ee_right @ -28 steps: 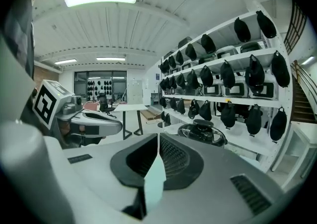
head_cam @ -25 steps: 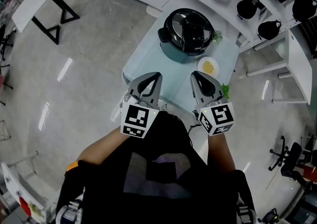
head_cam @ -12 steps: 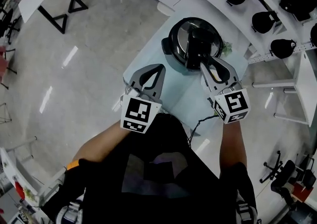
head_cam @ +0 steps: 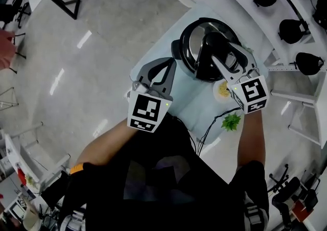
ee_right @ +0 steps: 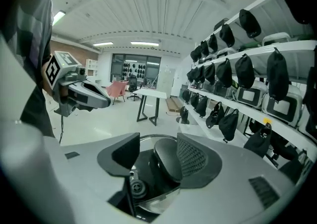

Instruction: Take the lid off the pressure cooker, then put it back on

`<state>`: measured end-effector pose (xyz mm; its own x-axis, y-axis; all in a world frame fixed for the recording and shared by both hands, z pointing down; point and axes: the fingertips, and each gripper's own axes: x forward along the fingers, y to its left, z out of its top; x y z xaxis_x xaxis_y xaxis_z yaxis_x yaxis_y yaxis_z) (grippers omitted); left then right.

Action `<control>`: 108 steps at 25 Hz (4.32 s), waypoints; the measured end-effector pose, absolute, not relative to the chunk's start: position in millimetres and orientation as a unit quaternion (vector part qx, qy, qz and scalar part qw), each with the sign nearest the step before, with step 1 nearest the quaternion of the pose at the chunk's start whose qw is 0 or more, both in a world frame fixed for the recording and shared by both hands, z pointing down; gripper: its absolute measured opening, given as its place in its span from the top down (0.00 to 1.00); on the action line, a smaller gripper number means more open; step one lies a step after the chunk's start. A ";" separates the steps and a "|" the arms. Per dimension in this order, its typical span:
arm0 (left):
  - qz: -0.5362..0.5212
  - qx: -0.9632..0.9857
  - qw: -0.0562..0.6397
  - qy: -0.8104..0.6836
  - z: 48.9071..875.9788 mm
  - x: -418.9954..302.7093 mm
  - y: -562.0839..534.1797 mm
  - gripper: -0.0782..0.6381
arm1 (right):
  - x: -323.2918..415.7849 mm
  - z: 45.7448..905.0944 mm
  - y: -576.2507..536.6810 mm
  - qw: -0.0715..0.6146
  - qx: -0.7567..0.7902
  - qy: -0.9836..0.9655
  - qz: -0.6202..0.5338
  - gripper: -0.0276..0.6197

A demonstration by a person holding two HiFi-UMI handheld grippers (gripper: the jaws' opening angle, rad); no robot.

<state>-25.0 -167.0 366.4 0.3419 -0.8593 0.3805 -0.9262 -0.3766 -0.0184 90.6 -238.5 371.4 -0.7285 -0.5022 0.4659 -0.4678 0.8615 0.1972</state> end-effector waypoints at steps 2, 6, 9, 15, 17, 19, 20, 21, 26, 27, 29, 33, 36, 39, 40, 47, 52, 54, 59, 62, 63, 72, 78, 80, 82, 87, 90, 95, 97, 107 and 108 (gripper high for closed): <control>0.170 0.808 0.106 -0.554 372.6 -24.6 -174.8 0.88 | 89.9 380.9 -250.0 0.273 0.238 -0.931 -0.044 0.55; 0.181 0.798 0.116 -0.562 383.2 -25.9 -185.8 0.88 | 84.5 403.6 -264.5 0.303 0.180 -0.934 -0.052 0.50; 0.189 0.792 0.124 -0.568 390.1 -27.1 -190.0 0.88 | 81.0 417.9 -270.3 0.318 0.142 -0.936 -0.047 0.48; 0.204 0.781 0.135 -0.574 402.4 -28.9 -193.7 0.88 | 77.9 440.4 -280.0 0.327 0.088 -0.940 -0.037 0.47; 0.207 0.779 0.137 -0.575 404.4 -29.7 -194.3 0.88 | 77.3 442.4 -280.2 0.318 0.073 -0.945 -0.025 0.48; 0.210 0.777 0.139 -0.578 406.4 -31.1 -194.3 0.88 | 76.6 442.3 -279.8 0.308 0.068 -0.949 -0.019 0.49; 0.211 0.775 0.140 -0.578 407.4 -31.5 -194.3 0.88 | 76.3 442.2 -279.5 0.306 0.069 -0.949 -0.018 0.49; 0.212 0.775 0.140 -0.579 408.3 -31.3 -194.6 0.88 | 76.1 442.1 -279.4 0.306 0.070 -0.949 -0.018 0.49; 0.213 0.776 0.140 -0.577 408.3 -23.1 -196.2 0.88 | 77.4 442.3 -280.0 0.318 0.085 -0.944 -0.013 0.49; 0.213 0.776 0.141 -0.576 408.4 -21.4 -195.9 0.88 | 77.5 442.4 -279.7 0.319 0.089 -0.944 -0.012 0.50; 0.214 0.776 0.141 -0.576 409.1 -18.9 -195.2 0.88 | 77.3 443.4 -279.8 0.320 0.098 -0.942 -0.006 0.50; 0.216 0.774 0.138 -0.578 407.6 -17.8 -193.8 0.88 | 76.6 448.2 -285.3 0.317 0.126 -0.940 0.009 0.50; 0.215 0.774 0.136 -0.580 405.4 -18.4 -191.5 0.88 | 75.4 449.4 -286.9 0.319 0.138 -0.937 0.010 0.50; 0.214 0.773 0.134 -0.582 403.4 -19.5 -188.6 0.88 | 74.3 448.9 -286.3 0.324 0.142 -0.935 0.007 0.50; 0.213 0.773 0.133 -0.582 402.3 -19.5 -187.5 0.88 | 73.7 447.1 -285.8 0.326 0.144 -0.934 0.002 0.50; 0.201 0.784 0.125 -0.574 393.3 -18.8 -178.5 0.88 | 71.9 422.3 -275.8 0.327 0.159 -0.931 -0.025 0.50; 0.185 0.809 0.112 -0.547 383.1 -15.8 -177.8 0.88 | 83.0 396.1 -267.9 0.322 0.211 -0.923 -0.021 0.50; 0.178 0.822 0.106 -0.531 377.9 -14.9 -175.6 0.88 | 86.5 384.7 -261.2 0.318 0.240 -0.917 -0.017 0.50; 0.165 0.854 0.089 -0.485 364.8 -18.4 -167.3 0.88 | 95.4 365.8 -234.2 0.307 0.320 -0.896 0.015 0.50; 0.161 0.866 0.084 -0.466 362.1 -25.8 -157.4 0.88 | 101.1 364.6 -212.9 0.301 0.364 -0.880 0.042 0.50; 0.160 0.870 0.084 -0.459 362.5 -27.8 -153.6 0.88 | 103.4 365.6 -204.4 0.299 0.379 -0.874 0.052 0.50; 0.159 0.903 0.079 -0.392 372.1 -37.9 -117.6 0.88 | 106.3 375.0 -128.1 0.282 0.484 -0.821 0.112 0.50; 0.164 0.913 0.078 -0.365 379.0 -46.9 -95.3 0.88 | 95.3 388.2 -83.4 0.272 0.525 -0.795 0.138 0.50; 0.167 0.916 0.078 -0.357 381.4 -48.2 -88.3 0.88 | 93.6 393.1 -69.2 0.268 0.538 -0.786 0.146 0.50; 0.171 0.918 0.080 -0.348 384.6 -48.4 -82.6 0.88 | 93.5 398.5 -57.1 0.265 0.550 -0.777 0.155 0.50; 0.183 0.923 0.084 -0.329 396.3 -48.7 -70.8 0.88 | 96.0 415.8 -32.9 0.251 0.578 -0.756 0.179 0.50; 0.194 0.923 0.088 -0.319 407.2 -47.0 -64.3 0.88 | 99.7 432.9 -21.8 0.253 0.588 -0.744 0.193 0.50; 0.217 0.921 0.095 -0.309 433.2 -42.5 -57.6 0.88 | 108.7 473.8 -12.1 0.262 0.597 -0.727 0.215 0.50; 0.227 0.919 0.098 -0.306 444.1 -39.6 -55.3 0.88 | 113.7 491.9 -9.5 0.266 0.600 -0.720 0.224 0.50; 0.257 0.908 0.111 -0.312 478.8 -34.9 -57.5 0.88 | 132.7 558.8 -13.4 0.272 0.612 -0.695 0.260 0.50; 0.259 0.906 0.113 -0.314 481.5 -34.3 -58.3 0.88 | 134.3 562.3 -14.5 0.272 0.613 -0.694 0.262 0.50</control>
<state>-34.3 -58.3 481.5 0.6689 -0.5102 0.5405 -0.6276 -0.7773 0.0429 134.3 -14.5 562.3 -0.1012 -0.7080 0.6990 -0.9932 0.1121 -0.0303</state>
